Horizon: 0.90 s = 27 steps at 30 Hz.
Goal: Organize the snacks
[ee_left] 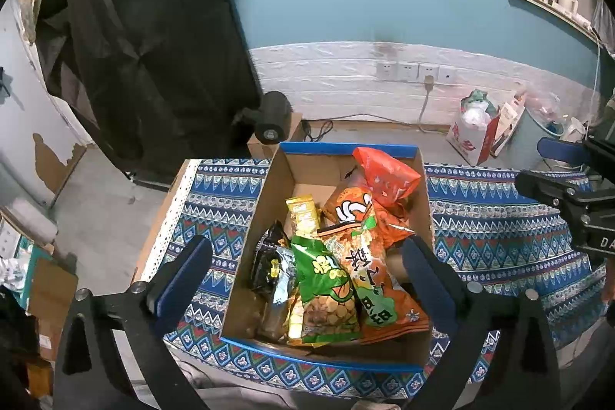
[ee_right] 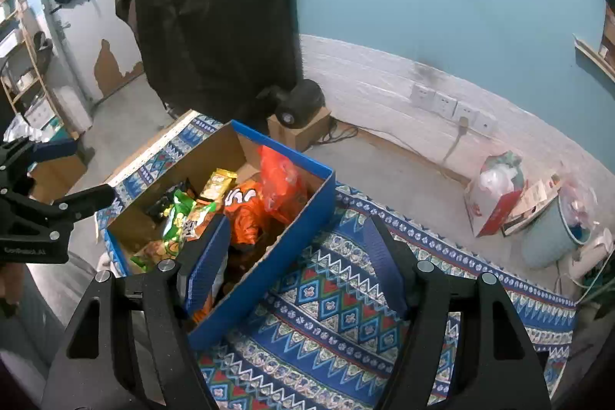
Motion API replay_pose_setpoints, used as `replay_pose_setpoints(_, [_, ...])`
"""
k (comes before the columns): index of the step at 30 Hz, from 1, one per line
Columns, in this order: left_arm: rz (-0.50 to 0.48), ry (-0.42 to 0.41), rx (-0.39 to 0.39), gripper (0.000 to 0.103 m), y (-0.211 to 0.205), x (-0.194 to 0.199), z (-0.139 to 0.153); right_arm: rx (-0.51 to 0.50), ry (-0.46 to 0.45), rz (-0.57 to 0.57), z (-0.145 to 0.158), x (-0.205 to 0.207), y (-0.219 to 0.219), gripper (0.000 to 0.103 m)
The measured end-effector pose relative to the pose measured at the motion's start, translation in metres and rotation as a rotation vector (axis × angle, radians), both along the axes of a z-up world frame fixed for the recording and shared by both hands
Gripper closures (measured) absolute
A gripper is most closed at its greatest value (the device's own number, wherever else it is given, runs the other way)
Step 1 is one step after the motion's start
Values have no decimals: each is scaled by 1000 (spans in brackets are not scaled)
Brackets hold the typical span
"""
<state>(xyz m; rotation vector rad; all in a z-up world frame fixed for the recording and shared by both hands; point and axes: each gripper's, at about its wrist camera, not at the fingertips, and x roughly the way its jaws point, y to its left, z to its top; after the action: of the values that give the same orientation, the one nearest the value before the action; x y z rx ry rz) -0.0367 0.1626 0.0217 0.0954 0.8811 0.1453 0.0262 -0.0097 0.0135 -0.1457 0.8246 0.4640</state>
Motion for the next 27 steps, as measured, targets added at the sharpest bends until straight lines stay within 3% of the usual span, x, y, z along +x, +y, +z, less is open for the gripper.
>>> replay_pose_setpoints(27, [-7,-3,-23,3,-1,-4,3,-3,18,28,-3,-2,10,33])
